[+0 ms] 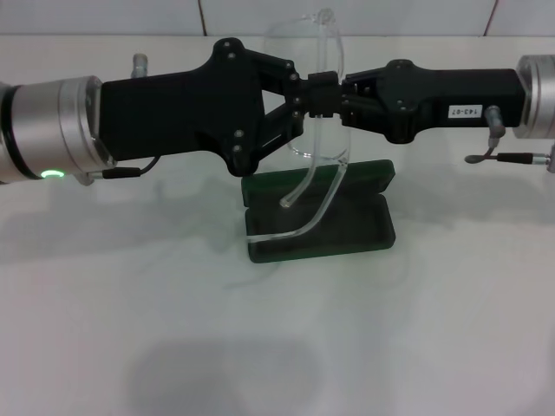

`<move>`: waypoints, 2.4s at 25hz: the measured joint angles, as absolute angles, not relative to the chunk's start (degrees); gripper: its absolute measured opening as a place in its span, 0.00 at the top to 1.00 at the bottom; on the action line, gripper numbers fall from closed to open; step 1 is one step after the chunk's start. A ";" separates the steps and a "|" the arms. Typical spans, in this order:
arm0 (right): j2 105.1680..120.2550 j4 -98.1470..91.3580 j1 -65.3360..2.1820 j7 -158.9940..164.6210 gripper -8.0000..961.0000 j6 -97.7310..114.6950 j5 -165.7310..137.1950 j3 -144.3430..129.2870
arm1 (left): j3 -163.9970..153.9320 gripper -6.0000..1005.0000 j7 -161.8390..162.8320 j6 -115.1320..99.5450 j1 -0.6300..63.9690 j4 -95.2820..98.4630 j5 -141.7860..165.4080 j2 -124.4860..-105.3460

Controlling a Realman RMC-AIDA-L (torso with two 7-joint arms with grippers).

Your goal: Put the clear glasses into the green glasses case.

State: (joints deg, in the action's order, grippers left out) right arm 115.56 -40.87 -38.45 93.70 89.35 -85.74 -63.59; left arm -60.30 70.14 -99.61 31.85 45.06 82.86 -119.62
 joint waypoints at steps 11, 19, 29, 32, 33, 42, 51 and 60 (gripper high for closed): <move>115.58 -40.75 -38.23 93.11 0.89 89.80 -85.44 -63.26 | -60.29 0.94 70.26 -99.64 31.93 44.94 82.86 -119.62; 115.91 -40.95 -38.55 93.07 0.89 90.84 -85.23 -63.76 | -60.18 0.94 70.11 -99.35 31.66 44.91 82.86 -119.62; 116.05 -40.73 -38.74 93.07 0.89 91.82 -85.15 -63.82 | -60.21 0.94 69.18 -99.22 31.70 44.22 82.87 -119.62; 116.04 -40.69 -38.76 93.07 0.89 92.00 -85.16 -63.88 | -60.21 0.94 69.17 -99.22 31.72 44.21 82.86 -119.62; 116.04 -40.69 -38.76 93.07 0.89 92.11 -85.16 -63.89 | -60.21 0.94 69.17 -99.22 31.72 44.20 82.85 -119.62; 116.01 -40.76 -38.76 93.07 0.89 92.46 -85.11 -63.90 | -60.21 0.94 69.06 -99.23 31.65 44.04 82.24 -119.62; 115.87 -40.97 -38.32 93.04 0.89 92.07 -84.89 -63.36 | -60.20 0.95 68.55 -99.22 31.86 43.24 82.17 -119.61; 115.42 -41.36 -36.30 91.20 0.89 89.62 -83.68 -61.51 | -60.24 0.95 69.06 -100.98 31.71 43.90 81.02 -119.43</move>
State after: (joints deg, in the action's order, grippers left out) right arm 115.42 -41.36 -36.30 91.20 89.62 -83.68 -61.51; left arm -60.24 69.06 -100.98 31.71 43.90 81.02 -119.43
